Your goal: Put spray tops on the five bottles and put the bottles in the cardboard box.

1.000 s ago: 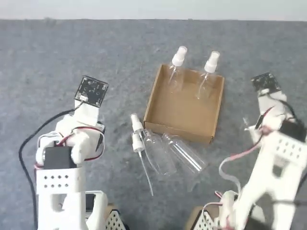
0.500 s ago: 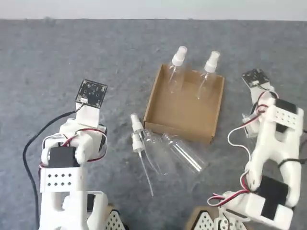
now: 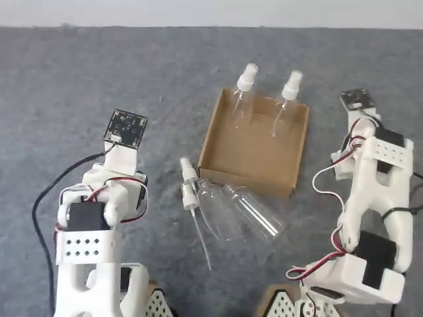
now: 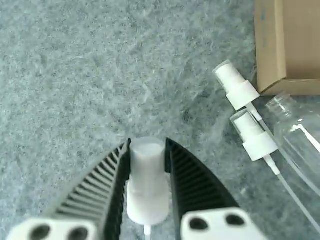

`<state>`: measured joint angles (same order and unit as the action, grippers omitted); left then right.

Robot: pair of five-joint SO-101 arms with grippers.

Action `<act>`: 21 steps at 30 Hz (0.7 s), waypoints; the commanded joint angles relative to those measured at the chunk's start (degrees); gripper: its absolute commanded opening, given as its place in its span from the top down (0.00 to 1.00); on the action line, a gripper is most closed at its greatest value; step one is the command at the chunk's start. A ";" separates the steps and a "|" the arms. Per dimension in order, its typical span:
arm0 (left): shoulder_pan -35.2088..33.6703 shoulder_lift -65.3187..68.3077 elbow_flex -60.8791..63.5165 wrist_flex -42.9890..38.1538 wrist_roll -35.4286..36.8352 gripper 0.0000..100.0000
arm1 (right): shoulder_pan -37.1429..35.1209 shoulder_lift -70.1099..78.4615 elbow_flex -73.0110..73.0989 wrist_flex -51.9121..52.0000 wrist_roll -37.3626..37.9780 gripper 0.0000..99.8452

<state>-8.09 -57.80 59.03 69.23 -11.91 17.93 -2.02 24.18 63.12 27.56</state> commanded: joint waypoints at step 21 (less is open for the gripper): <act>0.09 -1.67 0.48 -1.32 0.44 0.99 | 6.29 10.15 -4.22 -8.31 -7.65 0.84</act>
<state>-8.09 -57.89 60.18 69.23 -11.91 23.30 8.70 24.00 56.00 20.53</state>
